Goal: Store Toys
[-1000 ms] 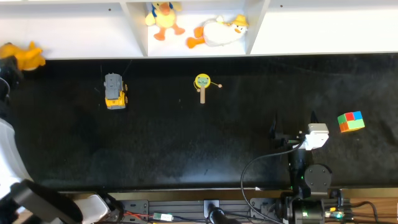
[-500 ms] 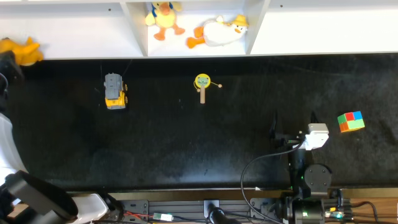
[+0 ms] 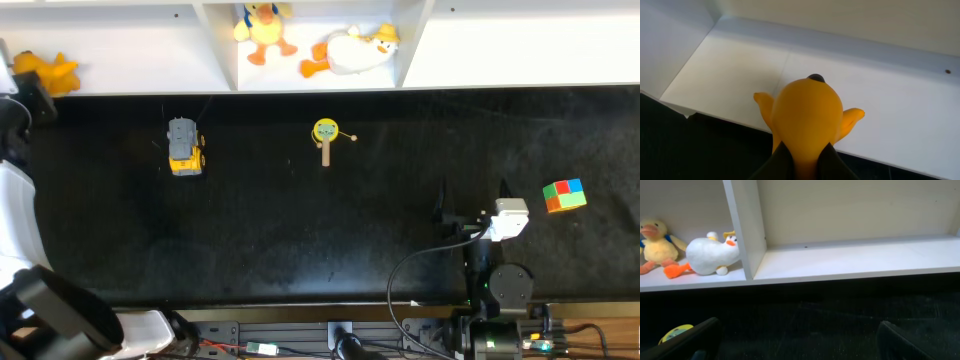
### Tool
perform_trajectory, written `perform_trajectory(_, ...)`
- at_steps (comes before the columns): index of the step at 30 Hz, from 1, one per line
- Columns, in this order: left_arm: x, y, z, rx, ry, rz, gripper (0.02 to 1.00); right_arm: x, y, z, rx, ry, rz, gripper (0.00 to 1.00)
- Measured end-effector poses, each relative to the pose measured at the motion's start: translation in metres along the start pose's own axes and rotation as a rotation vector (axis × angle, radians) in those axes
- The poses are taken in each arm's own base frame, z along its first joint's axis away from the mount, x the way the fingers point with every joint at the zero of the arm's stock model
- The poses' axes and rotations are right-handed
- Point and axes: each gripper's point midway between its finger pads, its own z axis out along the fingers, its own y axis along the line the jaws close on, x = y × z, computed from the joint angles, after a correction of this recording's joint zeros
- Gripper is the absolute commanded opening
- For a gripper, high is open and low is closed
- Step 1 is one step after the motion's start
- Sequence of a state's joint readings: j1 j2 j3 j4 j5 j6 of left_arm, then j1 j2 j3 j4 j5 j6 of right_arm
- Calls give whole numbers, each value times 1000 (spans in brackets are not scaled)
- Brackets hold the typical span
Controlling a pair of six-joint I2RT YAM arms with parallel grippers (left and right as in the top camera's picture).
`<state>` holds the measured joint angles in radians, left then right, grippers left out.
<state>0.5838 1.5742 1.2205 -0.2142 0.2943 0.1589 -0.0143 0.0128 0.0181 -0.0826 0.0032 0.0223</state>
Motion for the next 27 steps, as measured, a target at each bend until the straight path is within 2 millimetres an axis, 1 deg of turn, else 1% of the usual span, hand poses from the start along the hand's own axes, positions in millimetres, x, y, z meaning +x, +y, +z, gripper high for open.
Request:
perform_trajectory(10, 1, 5, 15, -5, -11, 3, 40, 0, 0, 0, 0, 0, 0, 996)
perform_trajectory(17, -2, 7, 20, -8, -26, 8, 42, 0, 0, 0, 0, 0, 0, 993)
perform_trajectory(27, -3, -2, 32, 13, -34, 23, 45, 0, 0, 0, 0, 0, 0, 996)
